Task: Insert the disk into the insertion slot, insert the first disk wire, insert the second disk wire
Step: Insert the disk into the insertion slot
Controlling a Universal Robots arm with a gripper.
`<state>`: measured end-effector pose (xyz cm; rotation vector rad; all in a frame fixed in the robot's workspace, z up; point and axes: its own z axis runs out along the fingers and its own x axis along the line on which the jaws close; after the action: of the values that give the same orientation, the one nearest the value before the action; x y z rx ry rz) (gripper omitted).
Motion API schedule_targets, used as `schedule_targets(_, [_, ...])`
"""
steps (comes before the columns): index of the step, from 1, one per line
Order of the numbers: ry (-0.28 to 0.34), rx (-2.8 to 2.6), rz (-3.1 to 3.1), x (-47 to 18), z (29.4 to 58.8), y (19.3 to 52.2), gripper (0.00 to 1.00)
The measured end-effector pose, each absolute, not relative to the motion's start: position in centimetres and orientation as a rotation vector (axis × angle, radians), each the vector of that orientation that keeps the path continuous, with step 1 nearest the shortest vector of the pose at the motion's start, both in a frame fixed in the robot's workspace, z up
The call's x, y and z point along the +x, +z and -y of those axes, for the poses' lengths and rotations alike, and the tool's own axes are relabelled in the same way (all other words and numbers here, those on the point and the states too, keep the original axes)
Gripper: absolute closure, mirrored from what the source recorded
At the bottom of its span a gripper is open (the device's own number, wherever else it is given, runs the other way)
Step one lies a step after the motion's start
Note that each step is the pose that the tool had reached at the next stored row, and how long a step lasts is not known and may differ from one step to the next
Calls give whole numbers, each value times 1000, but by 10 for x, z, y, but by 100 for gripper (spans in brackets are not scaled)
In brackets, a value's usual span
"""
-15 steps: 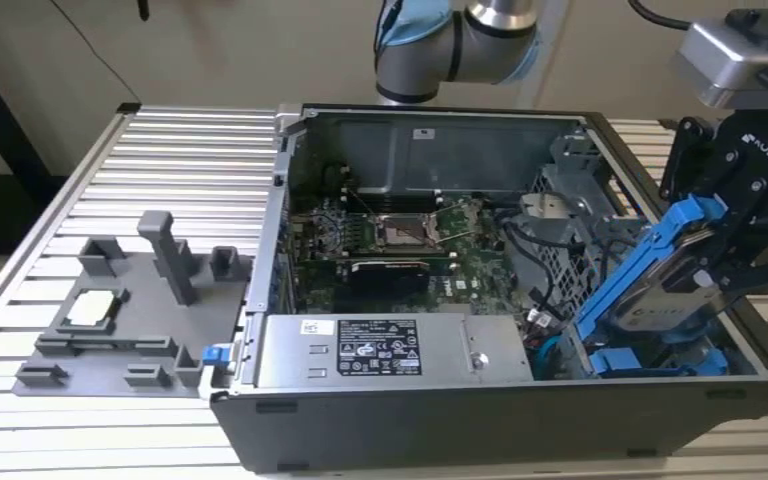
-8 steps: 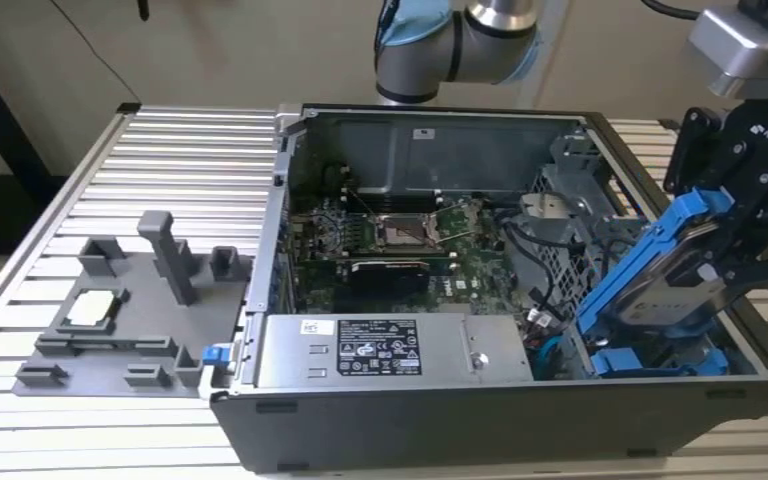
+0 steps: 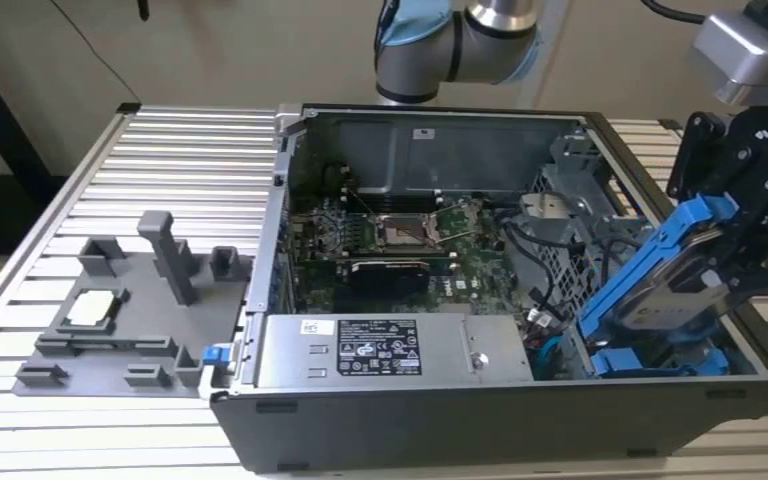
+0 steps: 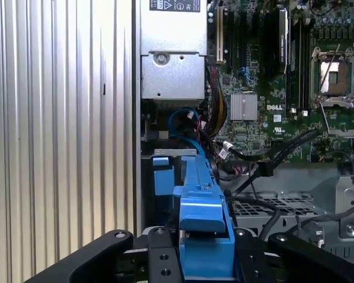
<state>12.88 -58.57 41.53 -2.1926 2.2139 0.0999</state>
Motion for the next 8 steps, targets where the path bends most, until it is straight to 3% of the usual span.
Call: schedule_targets(8, [88, -2188, -2209, 129, 586, 407, 67])
